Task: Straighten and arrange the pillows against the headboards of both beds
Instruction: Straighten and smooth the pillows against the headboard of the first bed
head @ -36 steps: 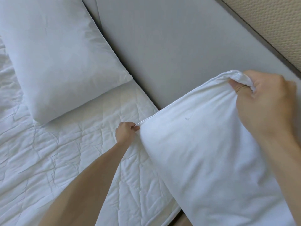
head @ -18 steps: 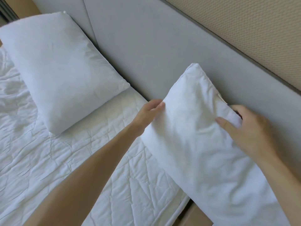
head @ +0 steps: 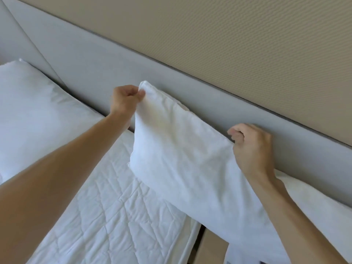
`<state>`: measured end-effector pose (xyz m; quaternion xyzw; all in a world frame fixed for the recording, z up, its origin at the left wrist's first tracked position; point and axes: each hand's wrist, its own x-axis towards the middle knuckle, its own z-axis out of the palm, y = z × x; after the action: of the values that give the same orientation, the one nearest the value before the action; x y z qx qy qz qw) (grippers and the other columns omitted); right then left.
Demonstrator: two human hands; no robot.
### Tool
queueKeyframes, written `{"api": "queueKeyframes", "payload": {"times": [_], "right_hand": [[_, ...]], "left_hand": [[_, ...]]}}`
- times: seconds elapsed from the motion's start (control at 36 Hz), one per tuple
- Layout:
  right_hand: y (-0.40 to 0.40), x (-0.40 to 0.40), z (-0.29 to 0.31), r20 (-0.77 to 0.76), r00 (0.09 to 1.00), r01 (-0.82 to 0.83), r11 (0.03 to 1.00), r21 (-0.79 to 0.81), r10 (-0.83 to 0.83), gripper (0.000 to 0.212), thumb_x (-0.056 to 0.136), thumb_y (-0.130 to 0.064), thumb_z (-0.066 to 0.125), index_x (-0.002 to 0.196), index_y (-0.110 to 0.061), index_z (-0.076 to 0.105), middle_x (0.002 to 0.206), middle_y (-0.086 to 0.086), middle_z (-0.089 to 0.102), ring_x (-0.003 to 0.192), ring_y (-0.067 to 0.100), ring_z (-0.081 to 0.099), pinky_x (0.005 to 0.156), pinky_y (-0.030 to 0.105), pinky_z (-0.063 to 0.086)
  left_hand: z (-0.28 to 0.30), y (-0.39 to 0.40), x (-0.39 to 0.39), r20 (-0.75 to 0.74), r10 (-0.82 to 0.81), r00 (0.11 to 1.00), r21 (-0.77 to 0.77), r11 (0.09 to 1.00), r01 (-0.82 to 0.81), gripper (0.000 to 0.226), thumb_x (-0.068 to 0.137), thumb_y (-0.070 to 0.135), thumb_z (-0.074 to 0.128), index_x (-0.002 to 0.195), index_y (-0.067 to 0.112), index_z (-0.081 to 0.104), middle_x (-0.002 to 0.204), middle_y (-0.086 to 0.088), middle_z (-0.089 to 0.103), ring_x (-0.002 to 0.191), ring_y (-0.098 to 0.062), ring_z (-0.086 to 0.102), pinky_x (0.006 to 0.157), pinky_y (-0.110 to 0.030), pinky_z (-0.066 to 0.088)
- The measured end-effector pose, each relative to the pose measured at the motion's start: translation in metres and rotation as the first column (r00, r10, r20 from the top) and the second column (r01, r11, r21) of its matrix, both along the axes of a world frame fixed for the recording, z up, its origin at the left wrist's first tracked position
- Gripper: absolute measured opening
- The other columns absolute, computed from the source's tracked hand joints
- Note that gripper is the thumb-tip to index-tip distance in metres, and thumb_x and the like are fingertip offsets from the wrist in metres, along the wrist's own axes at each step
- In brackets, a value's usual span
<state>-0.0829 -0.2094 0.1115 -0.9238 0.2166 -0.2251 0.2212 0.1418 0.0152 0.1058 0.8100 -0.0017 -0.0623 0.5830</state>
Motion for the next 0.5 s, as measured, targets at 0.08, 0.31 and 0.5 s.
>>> {"api": "queueKeyframes", "payload": {"times": [0.08, 0.31, 0.5], "right_hand": [[-0.009, -0.012, 0.003, -0.018, 0.999, -0.04, 0.999, 0.029, 0.041, 0.01, 0.091, -0.017, 0.063, 0.082, -0.017, 0.068, 0.075, -0.007, 0.063, 0.072, 0.018, 0.059, 0.067, 0.039, 0.052], [-0.063, -0.114, -0.019, -0.409, 0.913, 0.029, 0.994, 0.102, 0.015, 0.02, 0.083, -0.042, 0.071, 0.097, -0.028, 0.067, 0.093, -0.016, 0.061, 0.092, 0.011, 0.06, 0.076, 0.032, 0.049], [-0.091, -0.187, -0.031, -0.445, 0.884, 0.041, 0.973, -0.225, -0.14, 0.017, 0.08, -0.034, 0.076, 0.09, -0.025, 0.066, 0.084, -0.009, 0.063, 0.084, 0.024, 0.061, 0.068, 0.038, 0.046]], "left_hand": [[0.003, -0.009, -0.006, 0.161, -0.046, 0.986, 0.151, 0.988, 0.022, 0.015, 0.092, 0.023, 0.058, 0.099, 0.022, 0.071, 0.094, 0.008, 0.067, 0.089, -0.009, 0.06, 0.078, -0.02, 0.045], [0.018, -0.072, -0.077, 0.302, -0.869, 0.392, 0.771, 0.465, 0.435, 0.029, 0.083, 0.049, 0.065, 0.106, 0.031, 0.068, 0.114, 0.015, 0.066, 0.111, -0.013, 0.059, 0.096, -0.038, 0.041], [-0.01, -0.116, -0.125, 0.131, -0.905, 0.405, 0.852, 0.311, 0.42, 0.023, 0.079, 0.038, 0.071, 0.099, 0.028, 0.07, 0.103, 0.01, 0.067, 0.106, -0.017, 0.059, 0.088, -0.03, 0.036]]}}
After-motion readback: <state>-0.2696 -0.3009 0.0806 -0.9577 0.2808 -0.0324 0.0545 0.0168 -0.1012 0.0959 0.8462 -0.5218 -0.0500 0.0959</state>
